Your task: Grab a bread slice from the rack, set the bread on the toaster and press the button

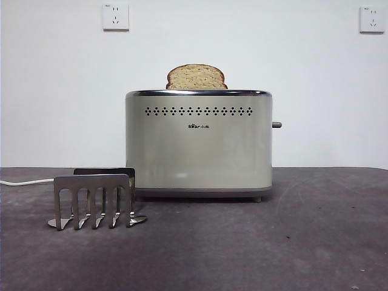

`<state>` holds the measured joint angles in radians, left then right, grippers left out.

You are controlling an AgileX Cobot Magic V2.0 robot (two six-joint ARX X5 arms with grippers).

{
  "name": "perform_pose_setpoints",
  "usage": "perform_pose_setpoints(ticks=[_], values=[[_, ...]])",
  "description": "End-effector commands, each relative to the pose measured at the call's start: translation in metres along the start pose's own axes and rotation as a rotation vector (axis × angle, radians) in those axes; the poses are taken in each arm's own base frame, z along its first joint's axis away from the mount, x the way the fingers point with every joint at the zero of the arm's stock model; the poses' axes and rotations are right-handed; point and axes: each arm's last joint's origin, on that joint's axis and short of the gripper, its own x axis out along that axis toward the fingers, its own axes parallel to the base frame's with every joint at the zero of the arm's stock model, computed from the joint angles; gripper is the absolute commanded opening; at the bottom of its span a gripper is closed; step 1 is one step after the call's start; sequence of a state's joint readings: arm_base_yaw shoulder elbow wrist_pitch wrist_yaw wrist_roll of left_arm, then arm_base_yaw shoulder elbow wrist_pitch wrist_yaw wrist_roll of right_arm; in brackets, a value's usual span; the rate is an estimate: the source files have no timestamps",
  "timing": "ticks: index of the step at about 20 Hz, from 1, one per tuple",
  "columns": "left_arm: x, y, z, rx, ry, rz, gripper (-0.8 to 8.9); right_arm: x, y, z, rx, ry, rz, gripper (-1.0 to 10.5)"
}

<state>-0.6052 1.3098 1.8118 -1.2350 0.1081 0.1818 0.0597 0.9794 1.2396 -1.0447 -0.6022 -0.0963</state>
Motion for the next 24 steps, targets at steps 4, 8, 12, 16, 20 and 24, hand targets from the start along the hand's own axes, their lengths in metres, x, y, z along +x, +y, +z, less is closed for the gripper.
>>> perform_pose_setpoints(ticks=[4,8,12,16,20,24], values=[[0.0016,-0.0017,-0.0048,-0.005,0.05,-0.017,3.14,-0.0097,0.0088,-0.0153,-0.034,0.062,0.012,-0.1],[0.0015,-0.0019,-0.0056,-0.005,0.058,-0.018,2.63,-0.0108,0.0096,-0.0159,-0.039,0.059,0.012,-0.1],[0.0015,-0.0018,-0.0055,-0.005,0.057,-0.018,-0.08,-0.0108,0.0095,-0.0158,-0.039,0.059,0.01,-0.1],[0.0016,-0.0017,-0.0054,-0.006,0.056,-0.013,-0.03,-0.0108,0.0093,-0.0158,-0.039,0.059,0.007,0.0],[0.0016,-0.0017,-0.0054,-0.006,0.057,-0.013,-0.03,-0.0109,0.0092,-0.0158,-0.039,0.059,0.003,0.0],[0.0016,-0.0017,-0.0054,-0.006,0.057,-0.013,-0.03,-0.0109,0.0092,-0.0158,-0.039,0.059,0.003,0.0]])
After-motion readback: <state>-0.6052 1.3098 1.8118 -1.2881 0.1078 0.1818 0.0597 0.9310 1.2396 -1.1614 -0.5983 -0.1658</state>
